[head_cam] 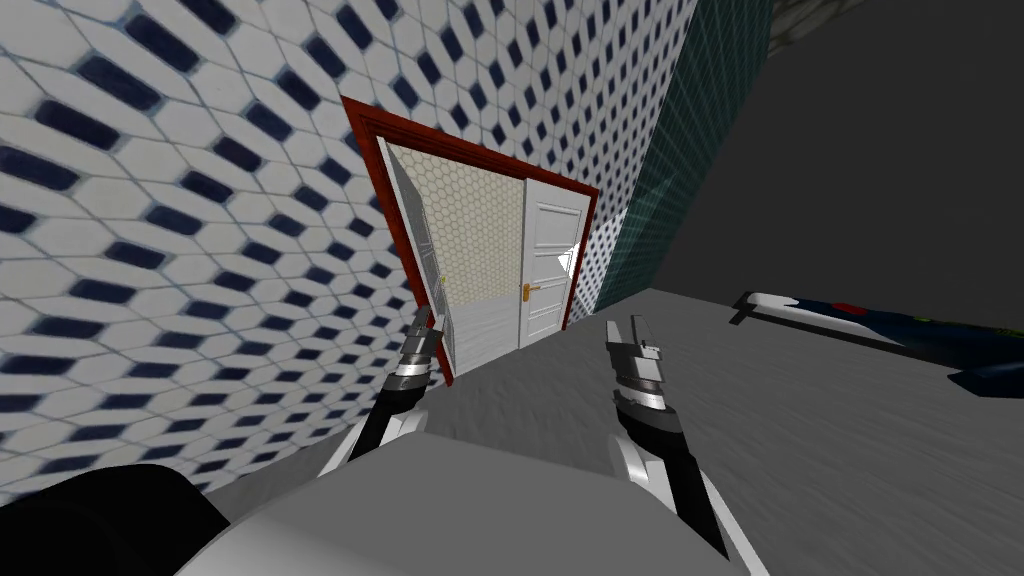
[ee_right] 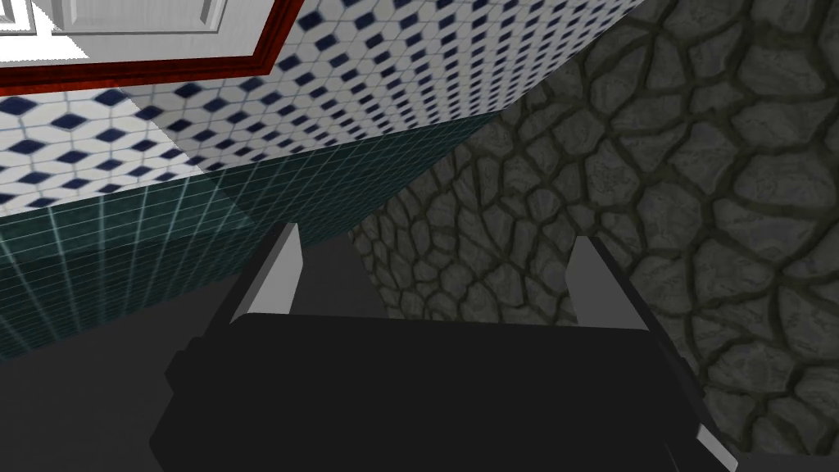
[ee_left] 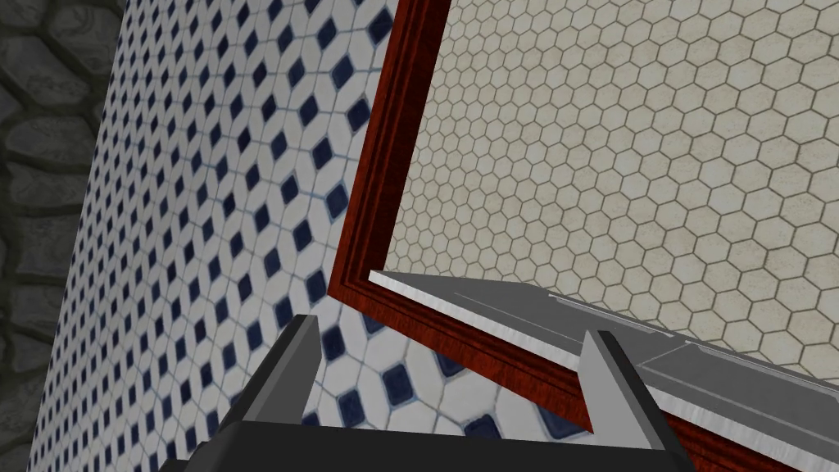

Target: Push the door open

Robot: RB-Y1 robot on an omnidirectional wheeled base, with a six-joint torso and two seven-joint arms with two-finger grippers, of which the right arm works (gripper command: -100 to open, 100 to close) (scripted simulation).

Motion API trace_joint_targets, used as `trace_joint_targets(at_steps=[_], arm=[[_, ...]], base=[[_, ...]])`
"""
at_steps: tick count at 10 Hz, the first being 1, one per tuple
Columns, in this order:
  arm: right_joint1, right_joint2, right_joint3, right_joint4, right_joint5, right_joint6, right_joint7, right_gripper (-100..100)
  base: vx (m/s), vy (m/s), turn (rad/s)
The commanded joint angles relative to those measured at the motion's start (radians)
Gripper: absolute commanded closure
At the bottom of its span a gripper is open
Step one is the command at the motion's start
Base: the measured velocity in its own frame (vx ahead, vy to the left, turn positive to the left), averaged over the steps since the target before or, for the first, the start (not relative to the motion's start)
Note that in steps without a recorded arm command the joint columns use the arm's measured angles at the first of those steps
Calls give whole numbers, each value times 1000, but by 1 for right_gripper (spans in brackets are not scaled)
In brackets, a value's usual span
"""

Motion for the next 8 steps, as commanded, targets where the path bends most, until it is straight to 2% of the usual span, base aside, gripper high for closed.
trace_joint_targets(at_steps=[1, 3, 8], arm=[[-16, -4, 33, 27, 1, 10, -8, -100], [-51, -13, 68, 82, -1, 21, -20, -100], [-113, -23, 129, 175, -4, 39, -40, -100]], base=[[205, -45, -61], [172, -30, -50], [137, -40, -39]])
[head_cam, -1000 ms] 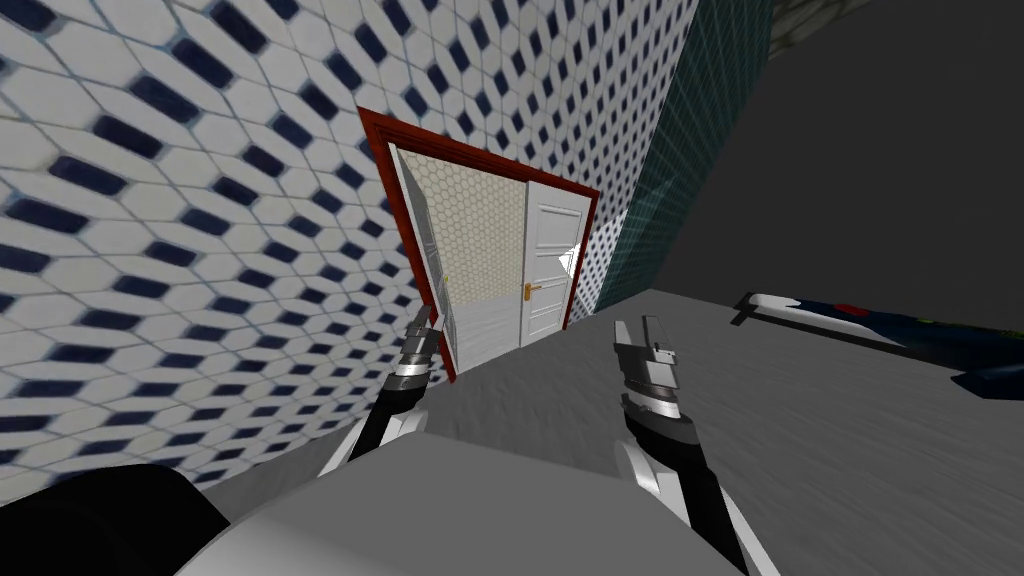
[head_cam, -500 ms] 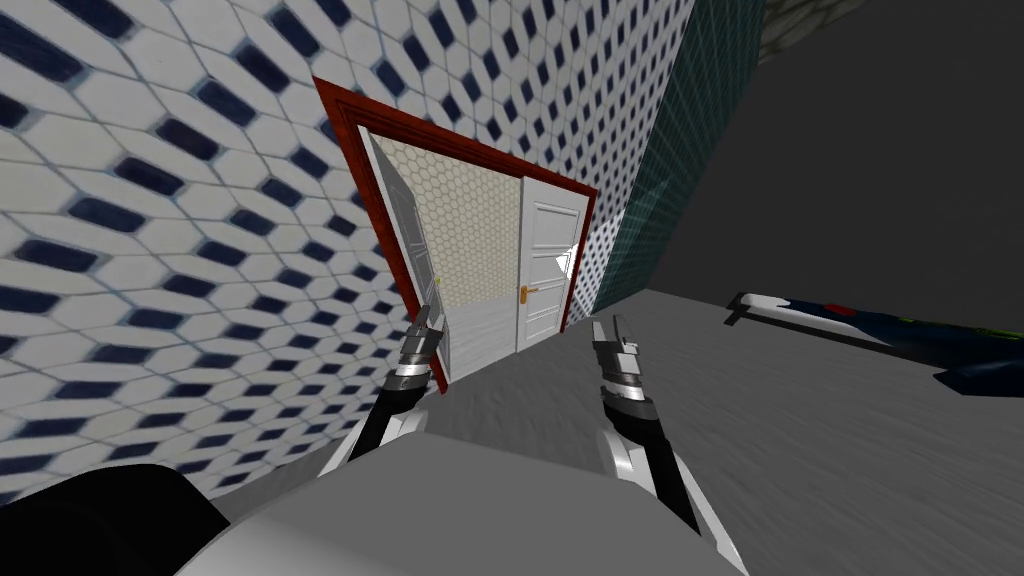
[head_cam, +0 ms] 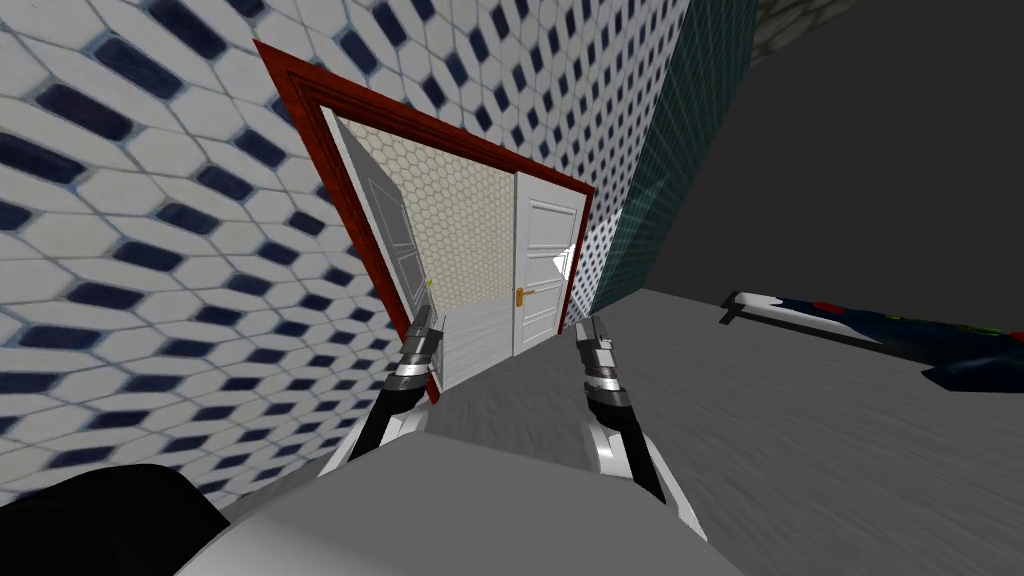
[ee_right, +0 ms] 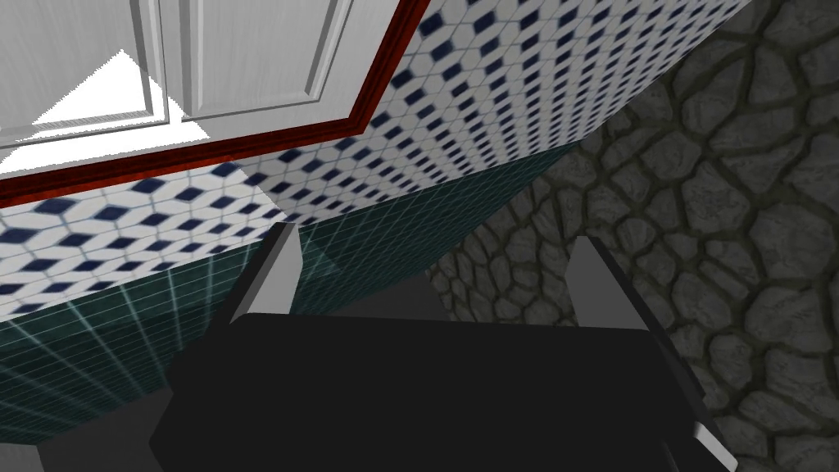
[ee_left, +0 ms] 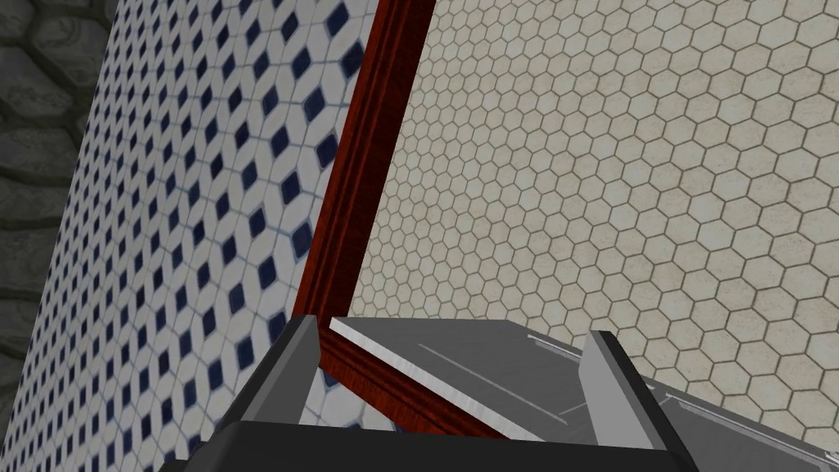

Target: Push the door open

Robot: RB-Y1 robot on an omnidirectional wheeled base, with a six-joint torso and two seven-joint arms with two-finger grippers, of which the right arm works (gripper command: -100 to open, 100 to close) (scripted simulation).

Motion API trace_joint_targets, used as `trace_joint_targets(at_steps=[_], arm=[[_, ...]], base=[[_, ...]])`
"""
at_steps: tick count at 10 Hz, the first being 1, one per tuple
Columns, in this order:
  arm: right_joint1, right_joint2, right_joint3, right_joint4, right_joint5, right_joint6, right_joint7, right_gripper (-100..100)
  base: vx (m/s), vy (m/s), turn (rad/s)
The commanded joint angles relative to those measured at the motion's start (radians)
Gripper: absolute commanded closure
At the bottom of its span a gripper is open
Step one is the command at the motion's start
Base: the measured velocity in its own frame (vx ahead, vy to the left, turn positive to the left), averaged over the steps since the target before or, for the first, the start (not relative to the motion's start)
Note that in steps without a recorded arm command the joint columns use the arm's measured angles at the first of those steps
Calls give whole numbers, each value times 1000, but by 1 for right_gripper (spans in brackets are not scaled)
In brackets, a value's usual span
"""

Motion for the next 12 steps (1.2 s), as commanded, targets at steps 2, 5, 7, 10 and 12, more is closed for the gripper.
trace_joint_targets(at_steps=[2, 5, 7, 10, 12], arm=[[-41, -7, 39, 58, -3, 15, -16, -100], [-87, -12, 84, 128, -5, 29, -31, -100], [-122, -15, 120, 183, -7, 40, -43, -100], [-170, -18, 168, 257, -9, 54, -59, -100], [-195, -19, 193, 294, -10, 61, -67, -100]], base=[[143, -47, -53], [142, -32, -49], [154, -35, -50], [134, -36, -52], [113, -35, -36]])
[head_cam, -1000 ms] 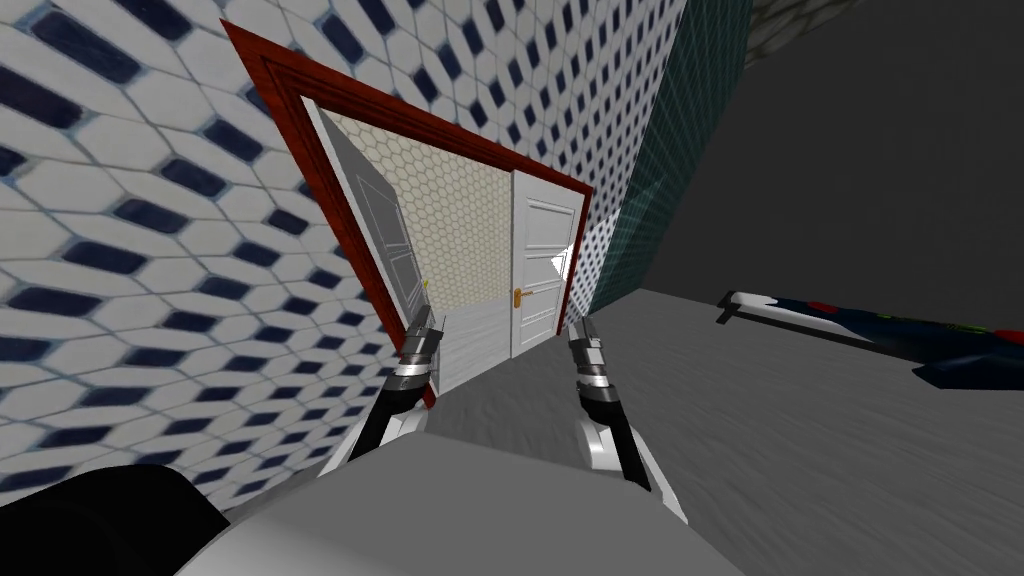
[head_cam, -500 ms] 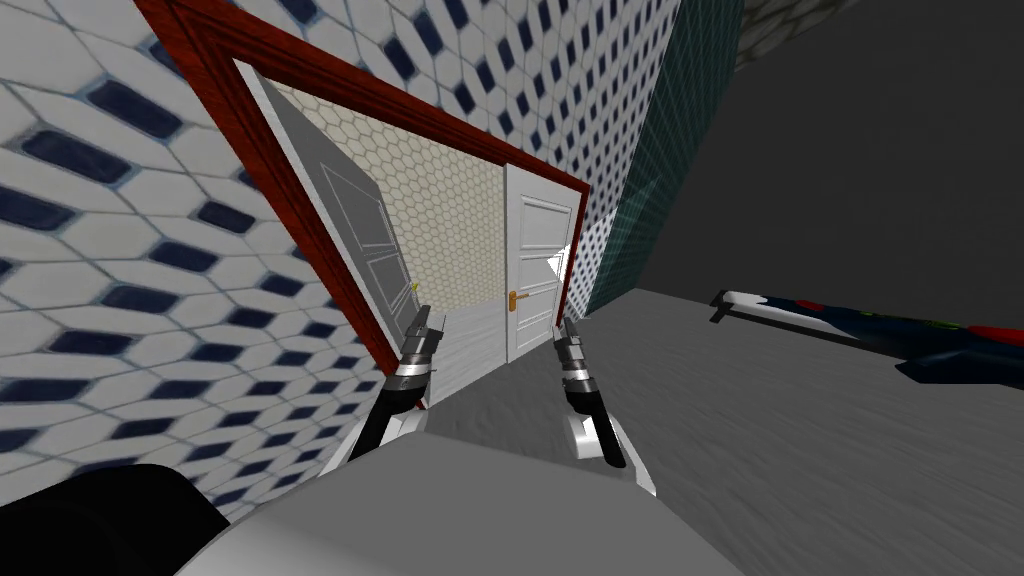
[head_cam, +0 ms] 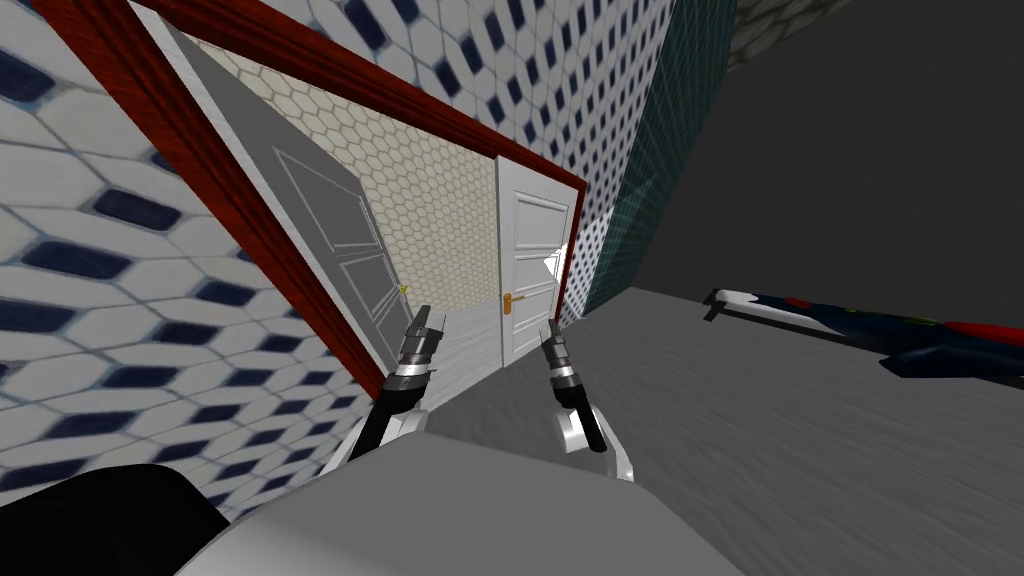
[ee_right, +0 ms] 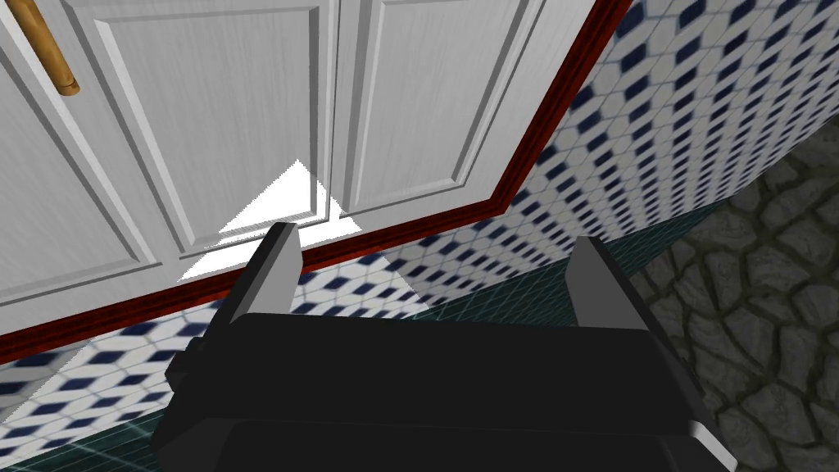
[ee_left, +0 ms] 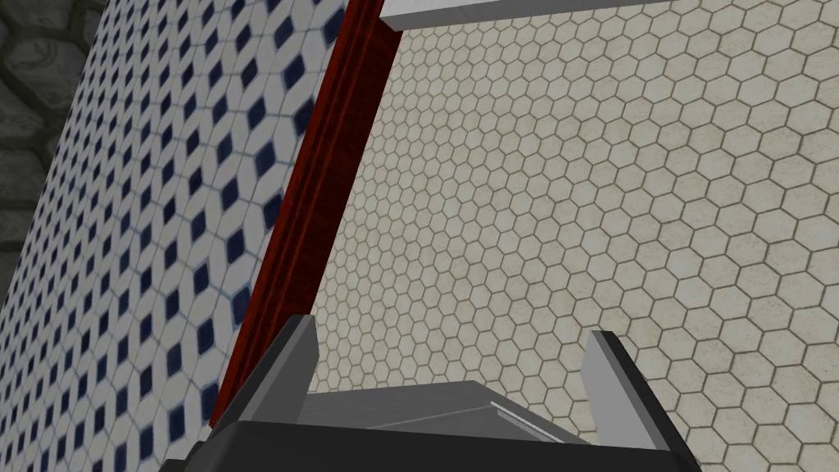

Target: Push the door open

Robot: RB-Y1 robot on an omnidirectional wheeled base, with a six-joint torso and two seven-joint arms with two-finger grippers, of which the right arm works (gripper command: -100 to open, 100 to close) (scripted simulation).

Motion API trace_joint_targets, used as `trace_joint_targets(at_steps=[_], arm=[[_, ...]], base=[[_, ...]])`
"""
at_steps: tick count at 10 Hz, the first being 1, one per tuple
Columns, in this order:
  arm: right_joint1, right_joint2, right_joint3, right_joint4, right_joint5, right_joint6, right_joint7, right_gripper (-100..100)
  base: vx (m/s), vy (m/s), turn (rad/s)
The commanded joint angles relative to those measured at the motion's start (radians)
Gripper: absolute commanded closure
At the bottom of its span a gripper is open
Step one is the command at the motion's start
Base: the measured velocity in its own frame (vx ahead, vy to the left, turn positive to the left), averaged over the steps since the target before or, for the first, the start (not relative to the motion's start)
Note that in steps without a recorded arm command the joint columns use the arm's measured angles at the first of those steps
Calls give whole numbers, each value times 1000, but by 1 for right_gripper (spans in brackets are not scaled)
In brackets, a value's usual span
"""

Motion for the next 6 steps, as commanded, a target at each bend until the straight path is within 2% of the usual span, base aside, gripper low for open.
trace_joint_targets(at_steps=[1, 4, 5, 6], arm=[[-21, 0, 20, 33, -1, 7, -7, -100], [-58, -1, 57, 90, -3, 17, -20, -100], [-83, -1, 81, 127, -4, 25, -28, -100], [-95, -1, 93, 146, -4, 28, -32, -100]], base=[[108, -28, -32], [92, -27, -39], [128, -45, -69], [160, -29, -43]])
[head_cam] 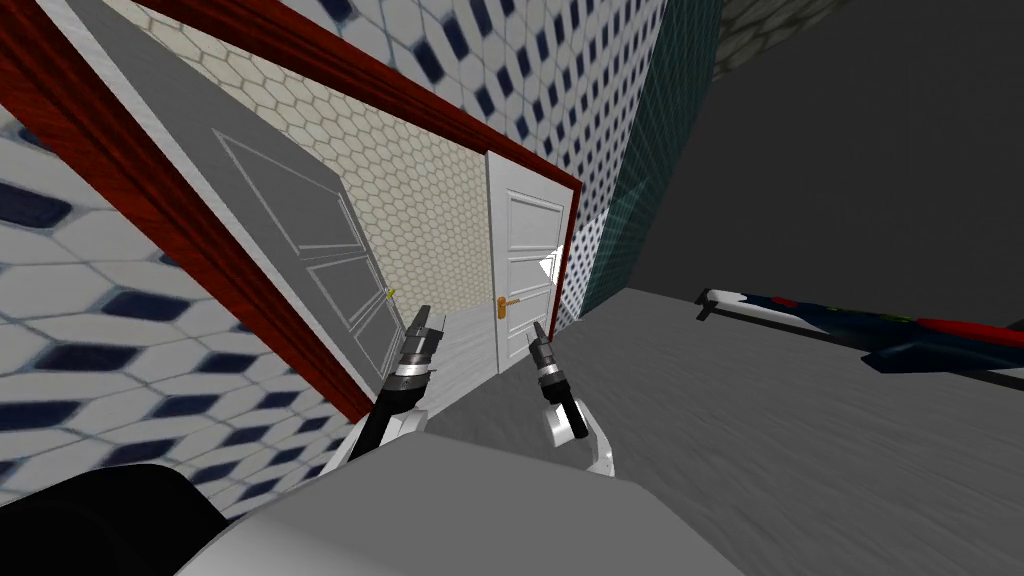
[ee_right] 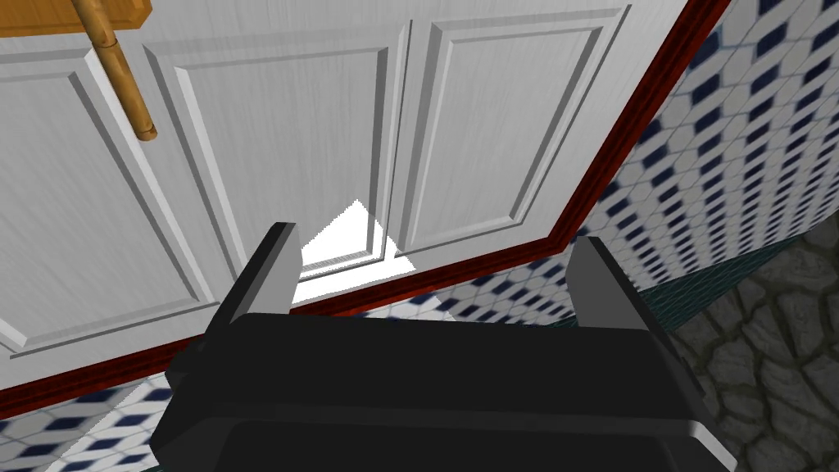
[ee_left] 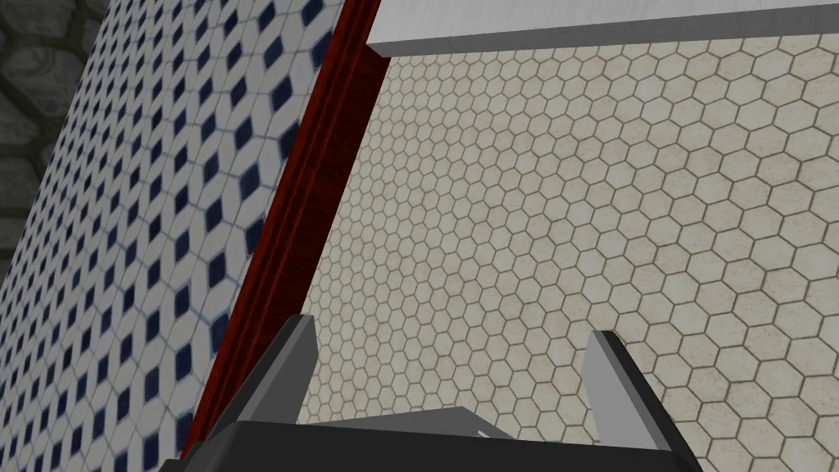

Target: Push the door open

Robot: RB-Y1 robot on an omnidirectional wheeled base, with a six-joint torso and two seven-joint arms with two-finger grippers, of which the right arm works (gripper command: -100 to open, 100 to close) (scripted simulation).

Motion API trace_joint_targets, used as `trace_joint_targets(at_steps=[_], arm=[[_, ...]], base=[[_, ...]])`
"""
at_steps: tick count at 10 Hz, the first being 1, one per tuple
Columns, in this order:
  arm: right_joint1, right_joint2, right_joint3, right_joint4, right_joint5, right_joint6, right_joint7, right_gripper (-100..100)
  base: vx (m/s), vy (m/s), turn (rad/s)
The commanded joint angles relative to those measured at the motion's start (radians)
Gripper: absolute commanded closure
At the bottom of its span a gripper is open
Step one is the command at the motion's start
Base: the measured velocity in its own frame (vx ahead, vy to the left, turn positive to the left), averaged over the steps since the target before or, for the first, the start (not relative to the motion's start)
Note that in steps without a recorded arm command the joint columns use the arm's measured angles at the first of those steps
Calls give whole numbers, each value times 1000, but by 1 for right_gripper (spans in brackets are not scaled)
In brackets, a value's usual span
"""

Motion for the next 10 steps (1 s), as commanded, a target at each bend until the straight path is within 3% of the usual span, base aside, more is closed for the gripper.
trace_joint_targets(at_steps=[1, 4, 8, 10], arm=[[-26, 0, 36, 43, 0, 13, -10, -100], [-86, 1, 96, 134, -3, 31, -30, -100], [-131, 4, 140, 203, -5, 45, -45, -100], [-174, 7, 183, 268, -7, 57, -59, -100]], base=[[177, -43, -66], [176, -38, -61], [125, -17, -38], [148, -6, -58]])
